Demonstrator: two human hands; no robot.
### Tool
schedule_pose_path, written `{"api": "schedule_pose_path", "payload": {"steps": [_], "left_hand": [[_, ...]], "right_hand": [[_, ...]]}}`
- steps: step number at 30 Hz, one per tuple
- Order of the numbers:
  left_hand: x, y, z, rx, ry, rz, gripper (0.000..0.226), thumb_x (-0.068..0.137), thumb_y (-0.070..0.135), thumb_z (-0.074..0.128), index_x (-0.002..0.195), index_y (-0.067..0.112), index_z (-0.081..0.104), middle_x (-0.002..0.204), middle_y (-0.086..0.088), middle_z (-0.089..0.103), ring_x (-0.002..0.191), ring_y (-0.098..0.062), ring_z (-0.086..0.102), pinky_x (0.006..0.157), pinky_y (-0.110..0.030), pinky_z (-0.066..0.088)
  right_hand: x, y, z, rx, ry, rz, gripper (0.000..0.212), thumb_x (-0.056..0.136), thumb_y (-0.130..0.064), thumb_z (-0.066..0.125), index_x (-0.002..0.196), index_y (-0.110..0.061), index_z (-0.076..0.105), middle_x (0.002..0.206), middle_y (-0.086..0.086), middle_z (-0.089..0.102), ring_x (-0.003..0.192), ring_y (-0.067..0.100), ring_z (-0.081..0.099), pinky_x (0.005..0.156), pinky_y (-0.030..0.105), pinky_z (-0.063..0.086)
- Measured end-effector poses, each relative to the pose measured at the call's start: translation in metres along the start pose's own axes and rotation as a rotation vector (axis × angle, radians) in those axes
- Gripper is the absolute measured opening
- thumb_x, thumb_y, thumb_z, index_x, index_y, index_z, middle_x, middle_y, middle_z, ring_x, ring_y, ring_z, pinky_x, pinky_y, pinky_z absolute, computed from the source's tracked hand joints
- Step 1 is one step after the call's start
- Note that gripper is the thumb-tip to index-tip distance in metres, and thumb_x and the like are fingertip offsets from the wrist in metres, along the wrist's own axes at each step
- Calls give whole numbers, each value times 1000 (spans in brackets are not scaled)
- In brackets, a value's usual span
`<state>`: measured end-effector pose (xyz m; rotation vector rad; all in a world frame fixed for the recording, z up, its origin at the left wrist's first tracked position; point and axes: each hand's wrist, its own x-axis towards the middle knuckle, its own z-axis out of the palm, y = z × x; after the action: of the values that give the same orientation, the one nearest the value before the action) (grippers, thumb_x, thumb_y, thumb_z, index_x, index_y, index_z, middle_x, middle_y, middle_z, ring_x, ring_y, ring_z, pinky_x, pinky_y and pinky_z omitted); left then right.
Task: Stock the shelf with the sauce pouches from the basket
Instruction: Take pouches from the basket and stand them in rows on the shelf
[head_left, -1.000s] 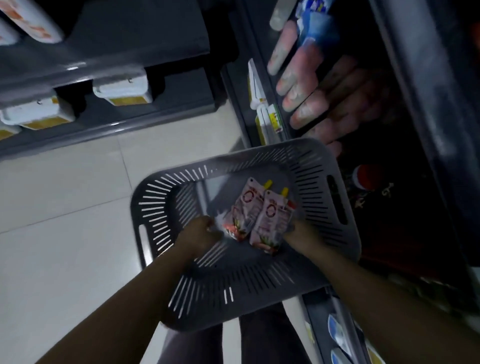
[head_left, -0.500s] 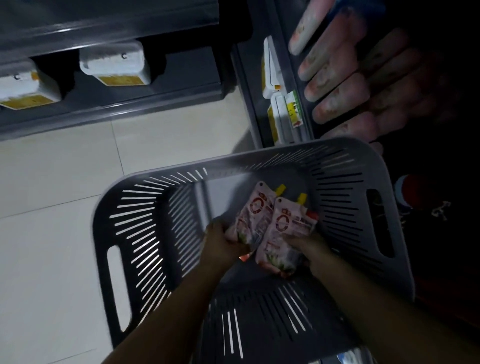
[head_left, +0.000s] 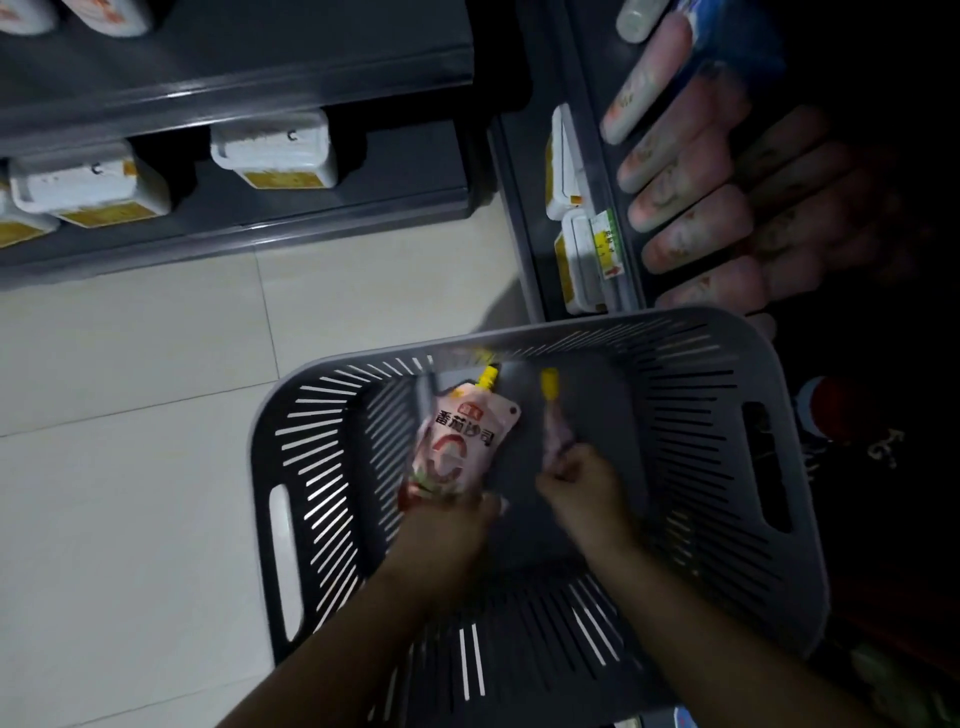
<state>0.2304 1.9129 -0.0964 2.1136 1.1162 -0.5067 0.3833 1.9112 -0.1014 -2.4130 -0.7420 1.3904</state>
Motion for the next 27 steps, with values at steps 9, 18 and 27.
{"api": "schedule_pose_path", "payload": {"steps": [9,18,27], "left_hand": [[18,-21,4,-849,304,-700,53,74,20,73,119,8,48,121,-13,53,113,-30,52,95,-42,46],[36,-24,15,-1143,263,-840,58,61,7,83,105,13,45,105,-8,67,87,-28,68,76,-44,59],[33,-24,6,-1520,-29,-783,36,73,-3,70,105,9,61,94,-8,70,79,-22,68,54,-28,54]], "right_hand": [[20,13,-11,-61,90,37,33,77,-8,72,105,1,57,107,19,63,99,31,61,77,32,47],[35,26,-2,261,-170,326,52,72,-12,78,118,-6,54,116,14,64,92,24,63,75,31,51],[38,25,-15,324,-385,340,28,71,-7,77,96,-14,65,92,8,72,80,20,69,63,30,55]]}}
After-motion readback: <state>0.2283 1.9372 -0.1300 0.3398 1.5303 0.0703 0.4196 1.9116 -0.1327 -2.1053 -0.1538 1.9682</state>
